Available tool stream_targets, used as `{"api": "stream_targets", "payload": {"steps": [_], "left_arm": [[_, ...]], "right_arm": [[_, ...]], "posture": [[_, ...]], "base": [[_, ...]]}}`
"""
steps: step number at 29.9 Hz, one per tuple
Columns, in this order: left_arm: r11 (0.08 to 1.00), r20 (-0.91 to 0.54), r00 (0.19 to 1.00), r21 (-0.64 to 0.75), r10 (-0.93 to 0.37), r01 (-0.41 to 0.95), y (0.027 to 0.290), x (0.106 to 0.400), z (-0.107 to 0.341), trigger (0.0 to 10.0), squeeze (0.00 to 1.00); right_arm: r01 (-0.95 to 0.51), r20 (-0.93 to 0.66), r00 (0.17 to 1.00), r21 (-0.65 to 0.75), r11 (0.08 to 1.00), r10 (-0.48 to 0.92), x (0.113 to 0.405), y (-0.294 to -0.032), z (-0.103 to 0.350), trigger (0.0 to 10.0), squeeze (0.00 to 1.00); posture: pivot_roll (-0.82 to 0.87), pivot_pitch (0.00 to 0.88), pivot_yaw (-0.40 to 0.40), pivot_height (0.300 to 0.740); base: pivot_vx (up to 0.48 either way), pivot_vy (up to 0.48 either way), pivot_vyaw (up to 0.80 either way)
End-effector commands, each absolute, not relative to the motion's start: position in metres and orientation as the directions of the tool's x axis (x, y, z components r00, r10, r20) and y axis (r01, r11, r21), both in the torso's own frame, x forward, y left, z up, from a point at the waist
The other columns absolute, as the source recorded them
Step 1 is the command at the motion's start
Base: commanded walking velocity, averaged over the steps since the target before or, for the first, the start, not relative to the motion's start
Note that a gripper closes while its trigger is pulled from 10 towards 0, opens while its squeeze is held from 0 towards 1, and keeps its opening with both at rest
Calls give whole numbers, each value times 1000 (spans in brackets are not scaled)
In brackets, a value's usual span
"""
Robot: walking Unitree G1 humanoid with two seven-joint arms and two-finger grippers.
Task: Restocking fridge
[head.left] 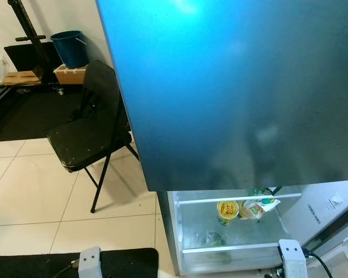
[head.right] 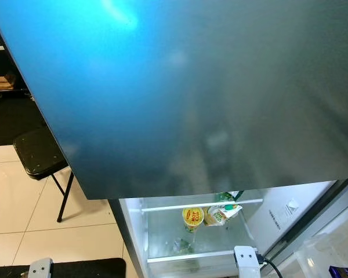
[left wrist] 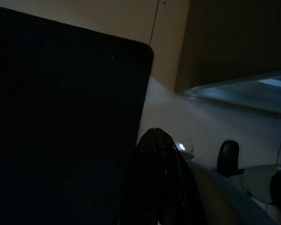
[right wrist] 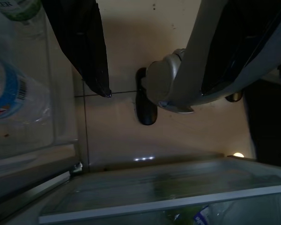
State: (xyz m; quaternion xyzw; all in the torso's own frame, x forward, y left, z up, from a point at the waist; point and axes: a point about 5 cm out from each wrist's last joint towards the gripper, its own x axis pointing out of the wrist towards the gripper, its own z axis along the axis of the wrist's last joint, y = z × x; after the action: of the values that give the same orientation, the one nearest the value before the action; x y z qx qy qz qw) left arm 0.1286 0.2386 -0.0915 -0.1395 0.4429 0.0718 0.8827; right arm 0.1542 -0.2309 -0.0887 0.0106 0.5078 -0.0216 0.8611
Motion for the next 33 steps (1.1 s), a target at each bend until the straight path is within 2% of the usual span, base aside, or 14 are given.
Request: {"api": "stream_targets", "payload": {"steps": [1, 15, 33], "left_arm": [[943, -809, 587, -184, 14, -277, 238, 127, -93, 10000, 0], [938, -824, 566, -180, 20, -295, 236, 120, -96, 10000, 0], [946, -824, 566, -184, -1, -266, 233, 121, -96, 10000, 0]], "right_arm": [[61, -873, 487, -5, 998, -34, 157, -232, -88, 10000, 0], [26, -879, 475, -12, 1000, -23, 156, -231, -88, 10000, 0], [34, -880, 475, -8, 999, -23, 155, -229, -89, 10000, 0]], "posture": [[-14, 0, -35, 740], [26, 0, -80, 740], [-24, 0, -42, 740]], "base": [[0, 0, 0], [0, 0, 0], [0, 0, 0]]}}
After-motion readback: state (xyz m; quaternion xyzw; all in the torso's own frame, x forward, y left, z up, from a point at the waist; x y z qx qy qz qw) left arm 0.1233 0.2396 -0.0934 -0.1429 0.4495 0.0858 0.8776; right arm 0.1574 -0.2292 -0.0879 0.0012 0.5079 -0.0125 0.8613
